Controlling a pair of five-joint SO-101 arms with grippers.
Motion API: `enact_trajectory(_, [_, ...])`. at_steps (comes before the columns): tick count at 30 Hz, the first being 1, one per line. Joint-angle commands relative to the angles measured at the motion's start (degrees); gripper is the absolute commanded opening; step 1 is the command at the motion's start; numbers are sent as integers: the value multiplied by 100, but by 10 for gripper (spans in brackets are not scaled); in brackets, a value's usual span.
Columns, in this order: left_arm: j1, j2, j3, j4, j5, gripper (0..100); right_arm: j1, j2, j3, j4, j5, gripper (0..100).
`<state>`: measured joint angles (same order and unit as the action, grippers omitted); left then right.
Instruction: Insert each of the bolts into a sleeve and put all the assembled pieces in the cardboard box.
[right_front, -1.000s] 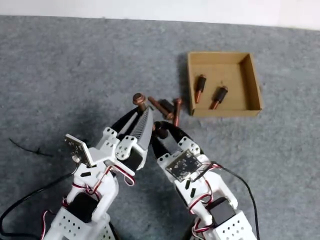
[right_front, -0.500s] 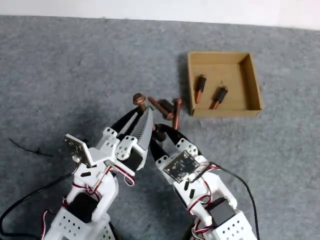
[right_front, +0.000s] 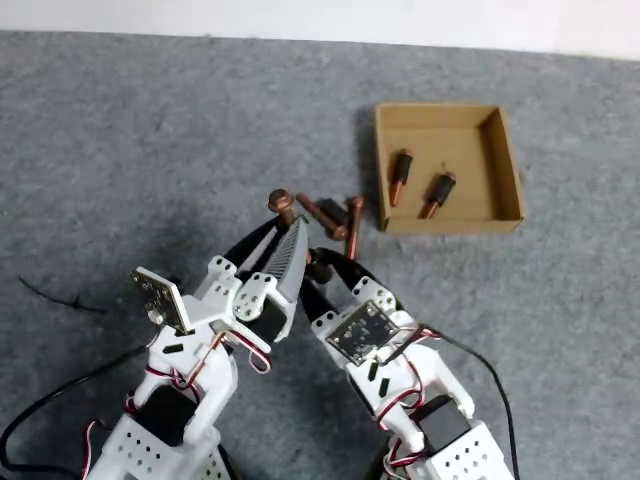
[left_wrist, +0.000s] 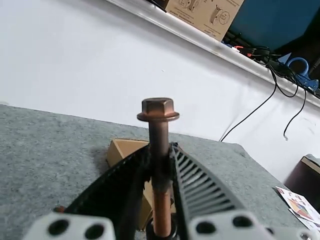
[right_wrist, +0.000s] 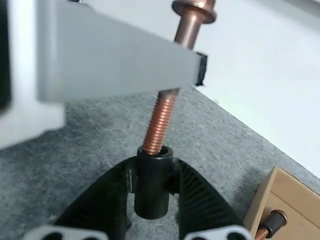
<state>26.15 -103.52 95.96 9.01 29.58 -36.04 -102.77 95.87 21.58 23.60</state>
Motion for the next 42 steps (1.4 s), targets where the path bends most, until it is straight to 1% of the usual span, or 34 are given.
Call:
enact_trajectory(1, [110,-66,127,26,44,6,4,-127,681,-4,79,5])
enact_trajectory(5, [145,-66,127,35,44,6,207,-127,681,-4,70,5])
enact_trajectory(10, [110,-66,127,9,44,6,-22,-127,690,-4,70,5])
enact_trajectory(18, [145,-57,127,26,70,6,-75,-127,681,-4,62,5])
enact_trajectory(22, [136,-57,127,26,53,6,-356,-127,681,-4,62,5])
enact_trajectory(29, [127,-57,127,26,44,6,-365,-127,681,-4,62,5])
enact_trajectory(33, [145,-57,127,44,44,6,-101,-136,673,-4,53,5])
enact_trajectory(36, [154,-57,127,255,44,6,31,-259,602,-4,18,5])
enact_trajectory(39, [154,-57,127,308,44,6,119,-268,585,-4,-325,5])
enact_trajectory(42, [154,-57,127,316,44,6,303,-268,585,-13,-440,5])
